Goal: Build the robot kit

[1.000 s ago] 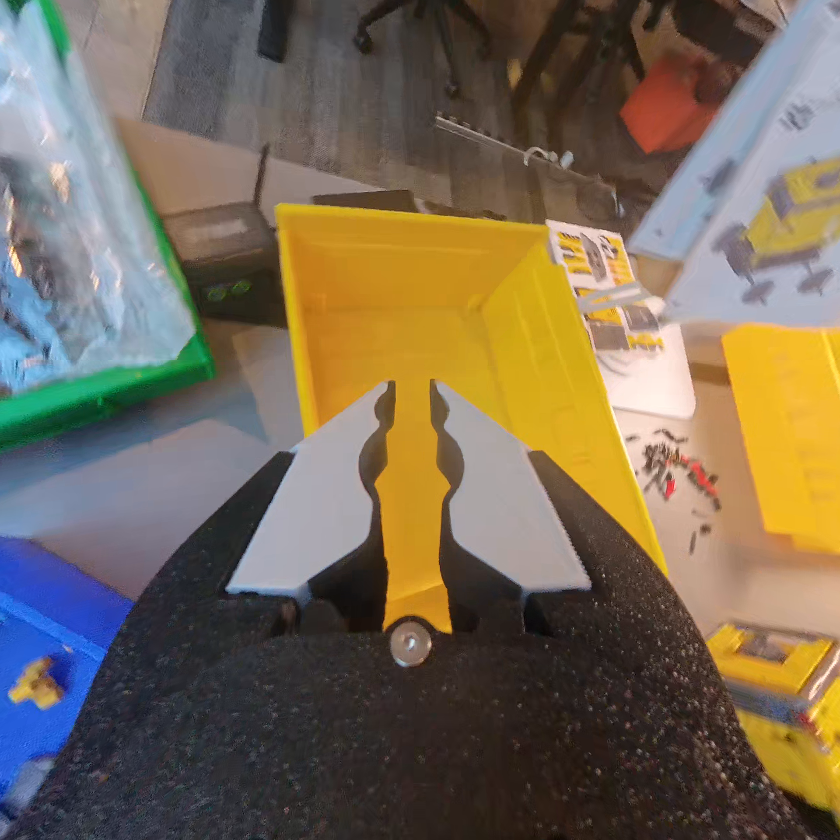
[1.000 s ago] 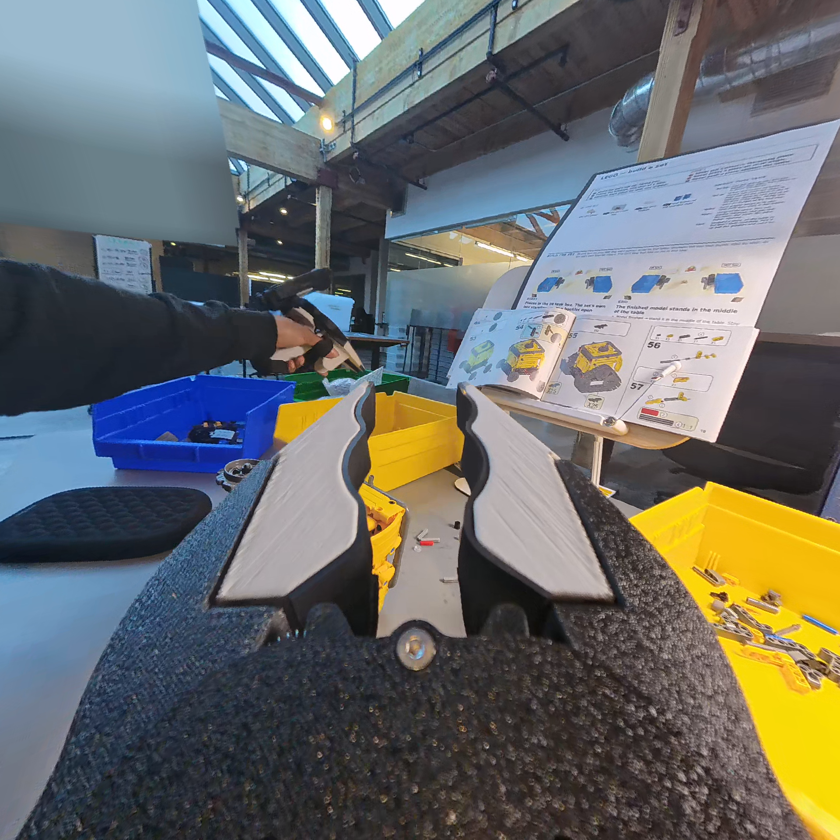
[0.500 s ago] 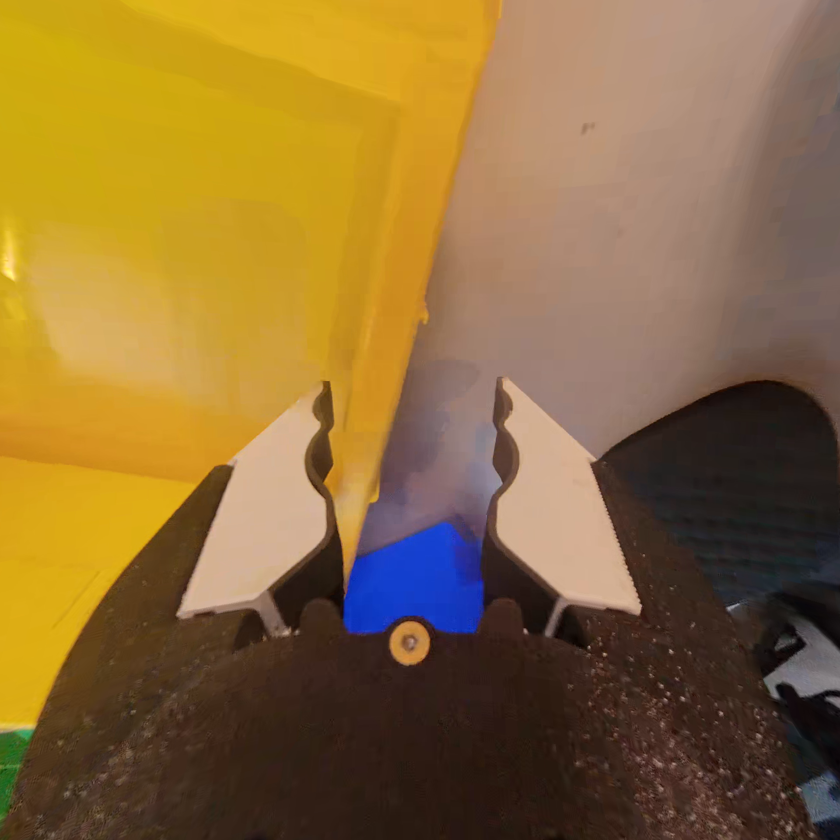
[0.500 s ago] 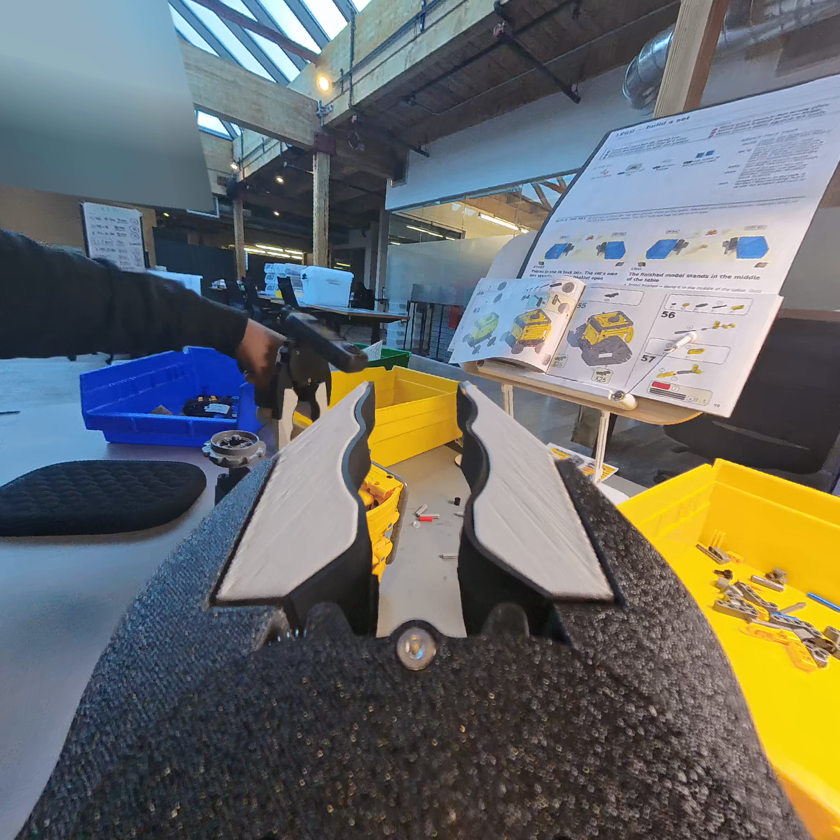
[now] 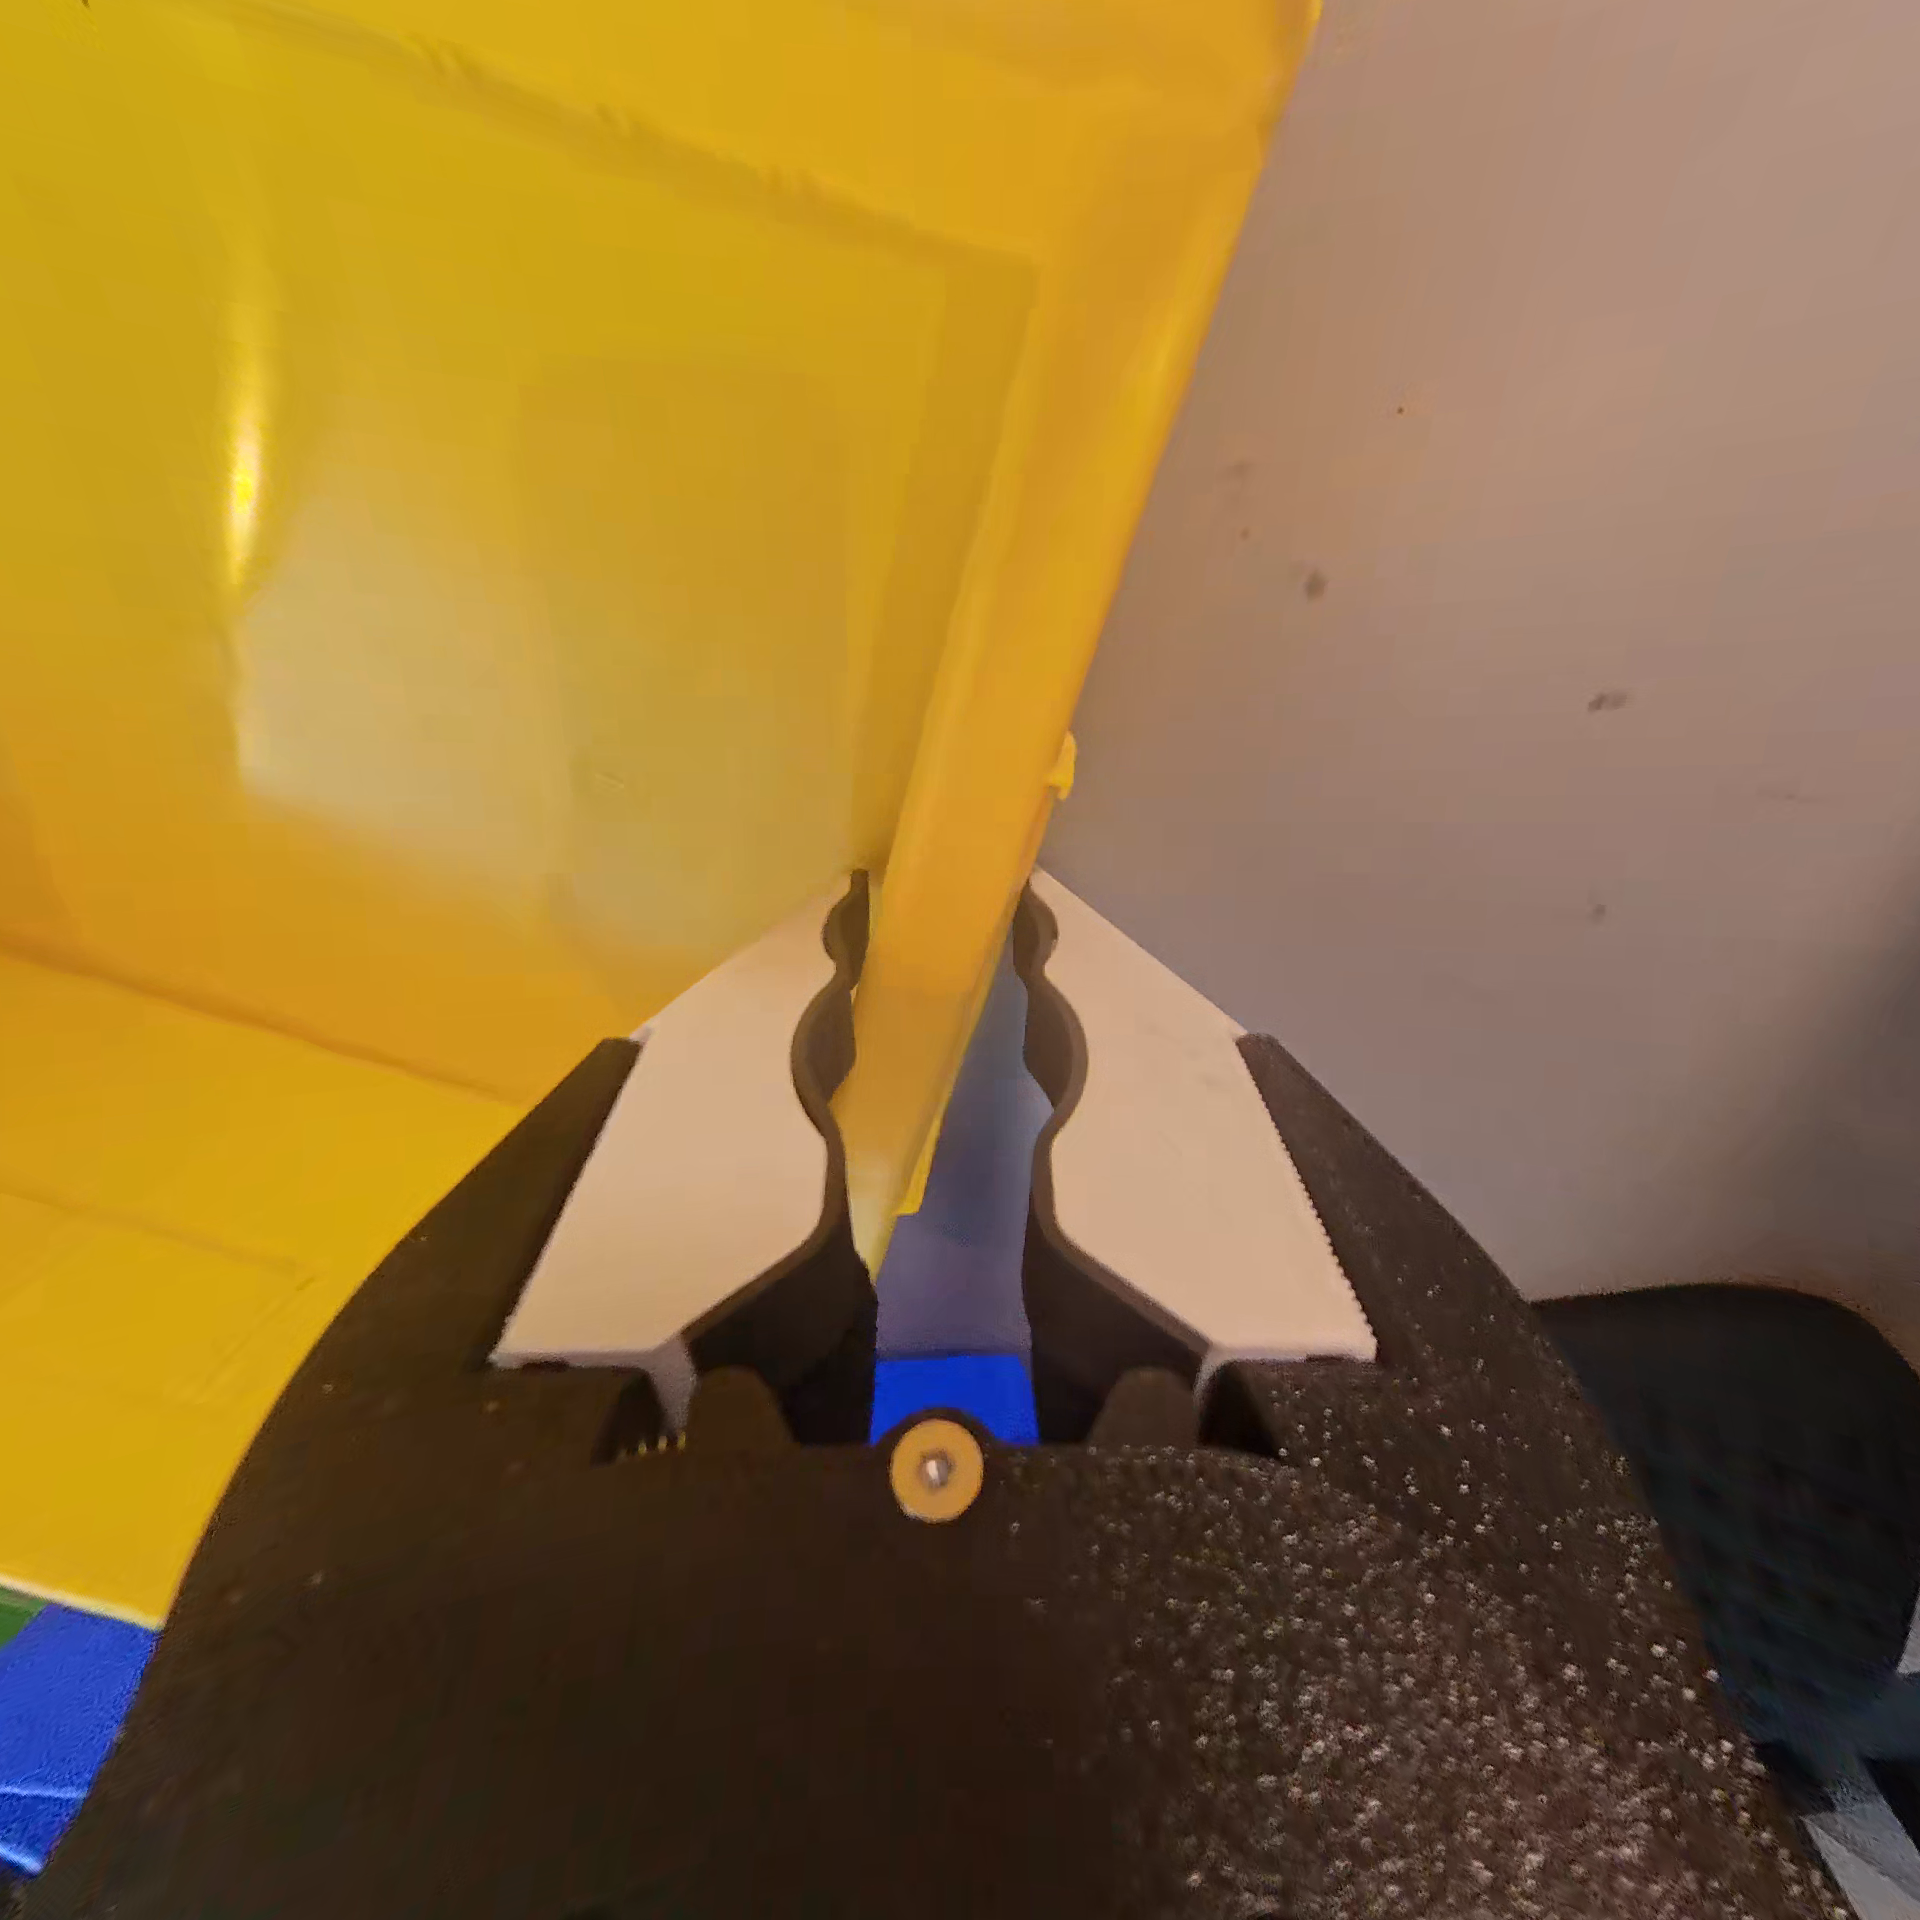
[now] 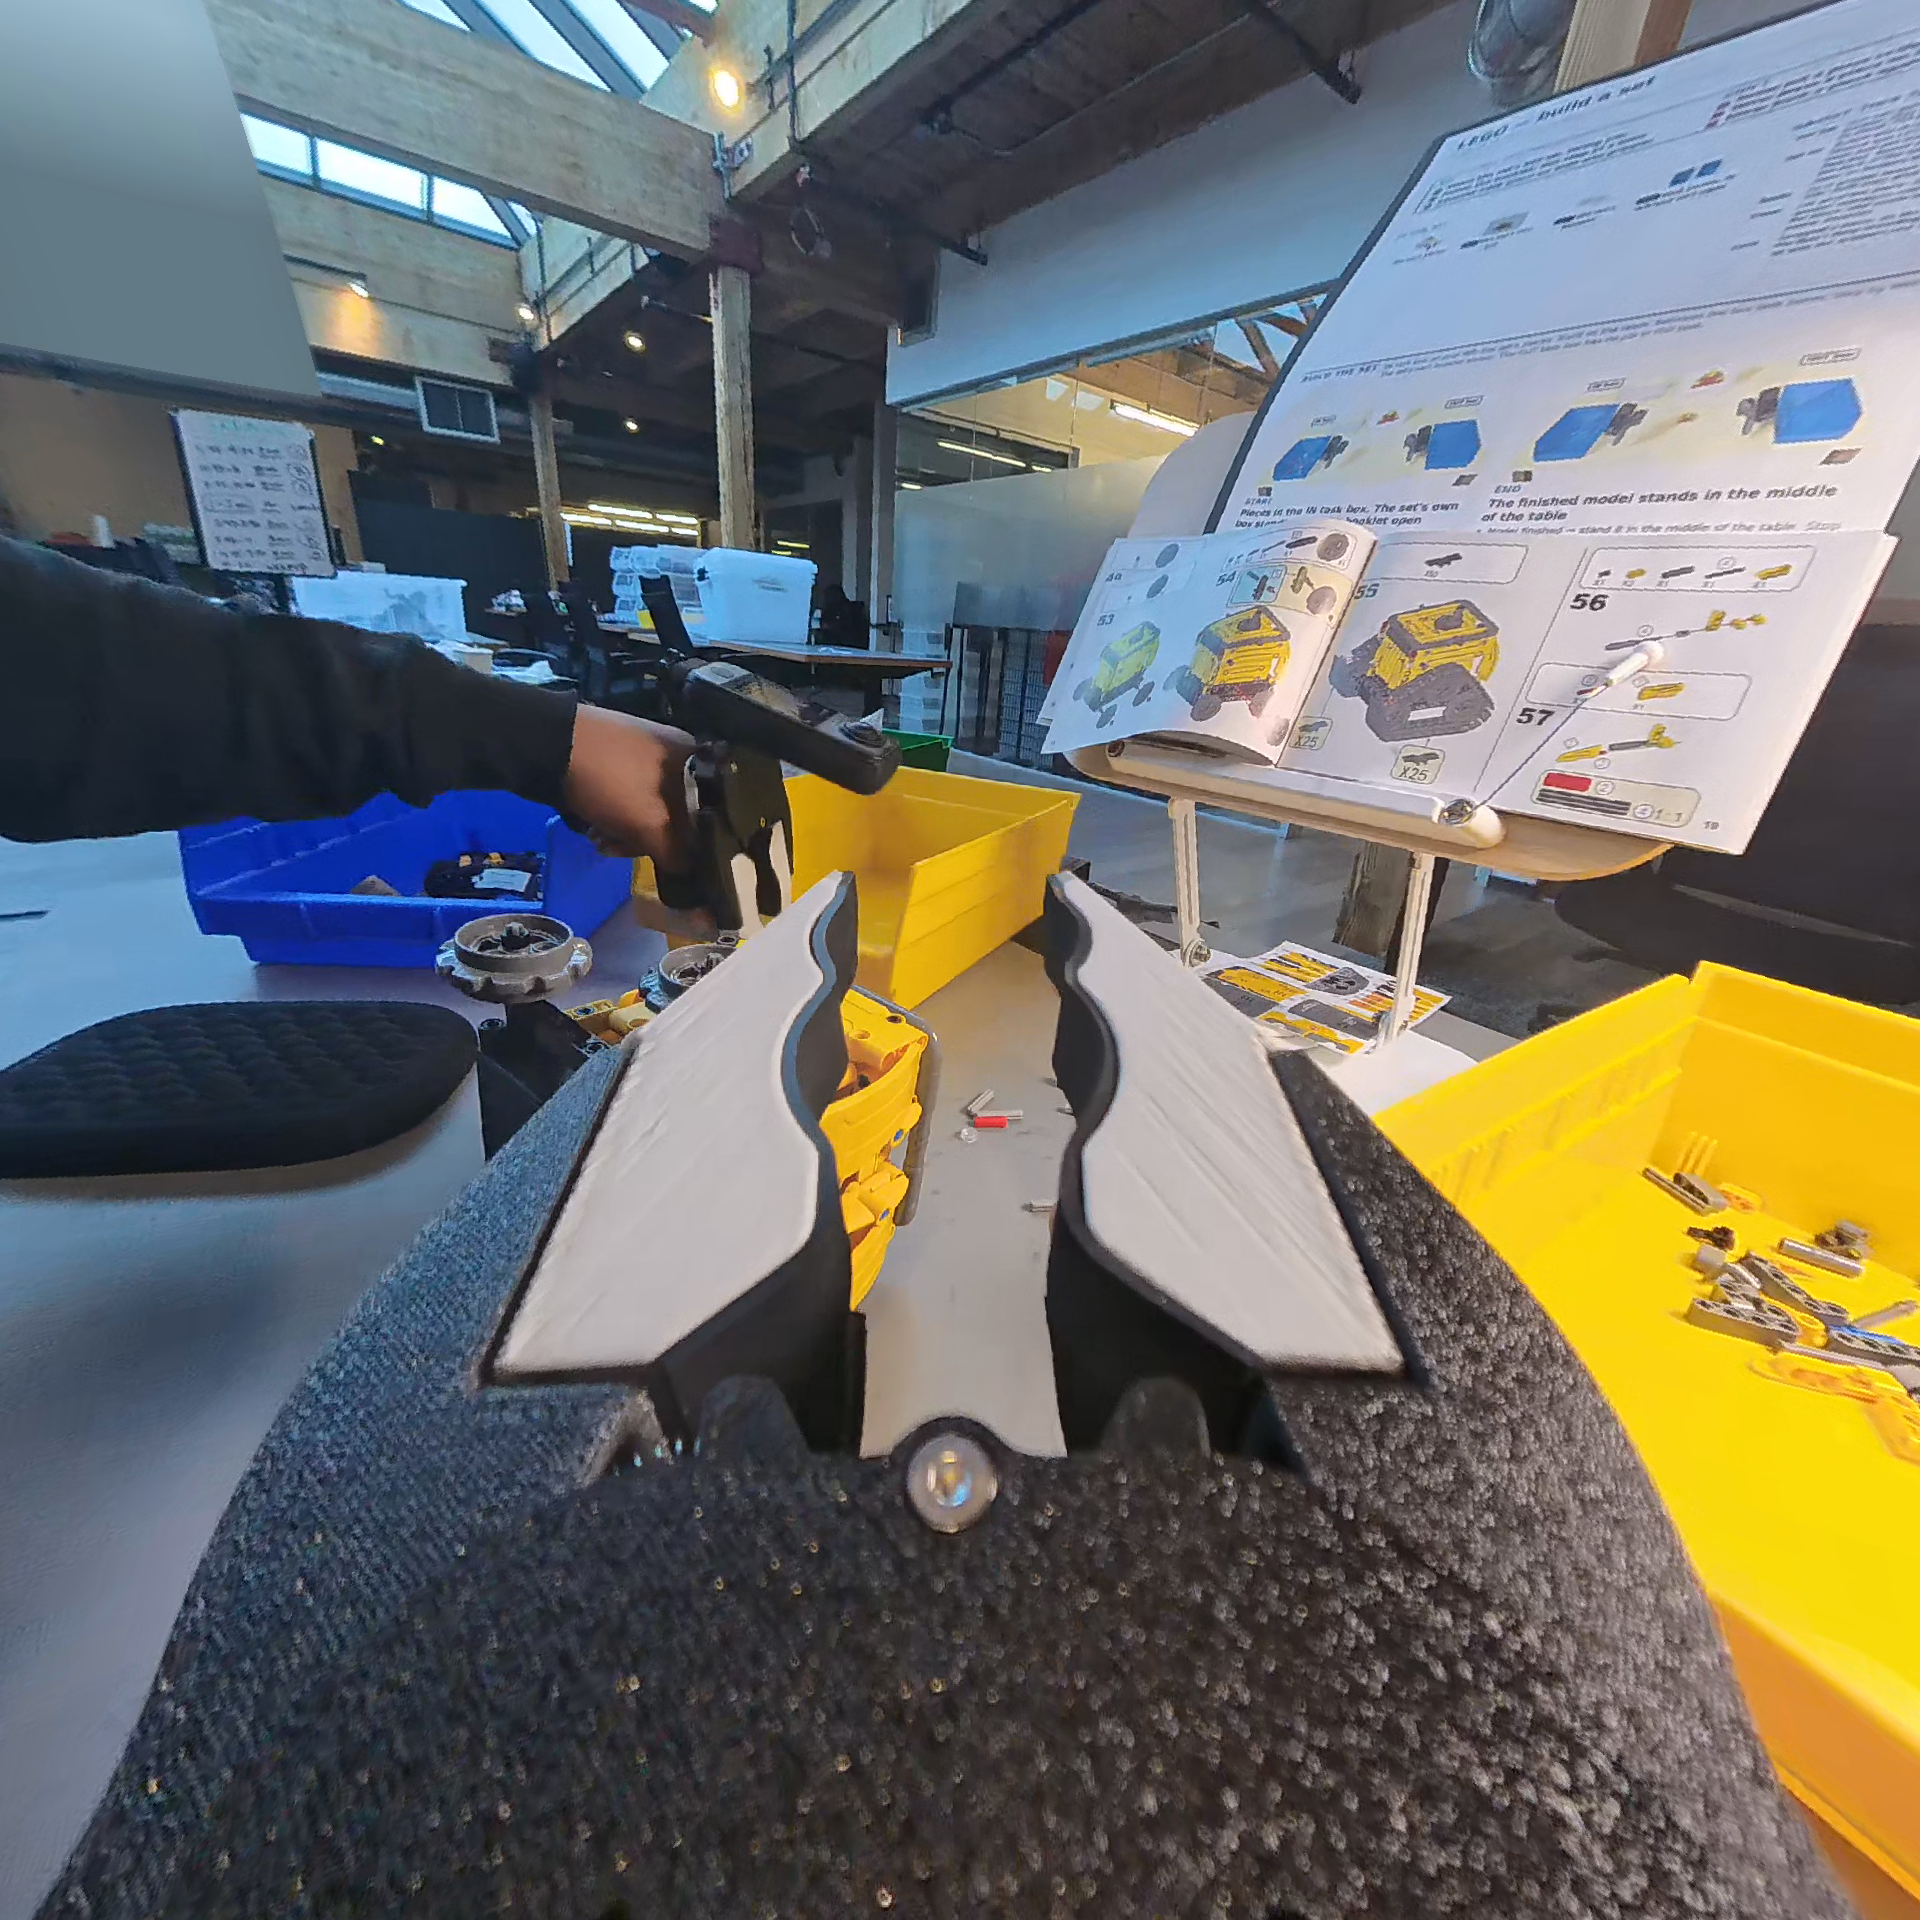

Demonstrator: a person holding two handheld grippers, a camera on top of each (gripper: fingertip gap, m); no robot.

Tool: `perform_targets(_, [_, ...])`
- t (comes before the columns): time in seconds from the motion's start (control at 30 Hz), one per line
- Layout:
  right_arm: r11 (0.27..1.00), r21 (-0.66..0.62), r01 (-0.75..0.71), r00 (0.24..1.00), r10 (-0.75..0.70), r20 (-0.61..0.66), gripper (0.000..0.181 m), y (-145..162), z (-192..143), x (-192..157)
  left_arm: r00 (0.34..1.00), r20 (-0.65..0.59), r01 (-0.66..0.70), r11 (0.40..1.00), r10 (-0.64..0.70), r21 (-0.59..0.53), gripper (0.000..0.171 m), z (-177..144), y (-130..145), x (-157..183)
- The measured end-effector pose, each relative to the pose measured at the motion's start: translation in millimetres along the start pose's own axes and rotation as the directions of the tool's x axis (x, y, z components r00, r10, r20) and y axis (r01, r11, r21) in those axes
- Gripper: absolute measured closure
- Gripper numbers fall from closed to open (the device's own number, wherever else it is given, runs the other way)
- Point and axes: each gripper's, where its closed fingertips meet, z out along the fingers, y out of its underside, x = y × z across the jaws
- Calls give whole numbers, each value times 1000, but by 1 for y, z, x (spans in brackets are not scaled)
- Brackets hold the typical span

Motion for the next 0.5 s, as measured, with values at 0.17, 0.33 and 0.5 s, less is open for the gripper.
perform_targets(0.17, [1000, -16, -11, 1000, 11, -3, 146, 7, 0, 2, 996, -19, -87, 989, 90, 123, 136, -9, -5, 11])
perform_targets(0.33, [999, -44, -13, 1000, 13, -3, 145, 16, 3, 3, 995, -64, -32, 882, 70, 470, 137, -79, -25, 9])
perform_targets(0.5, [998, -60, -19, 1000, 19, -6, 145, 22, 7, 3, 953, 104, 99, 618, -285, 780, 118, -184, 2, -114])
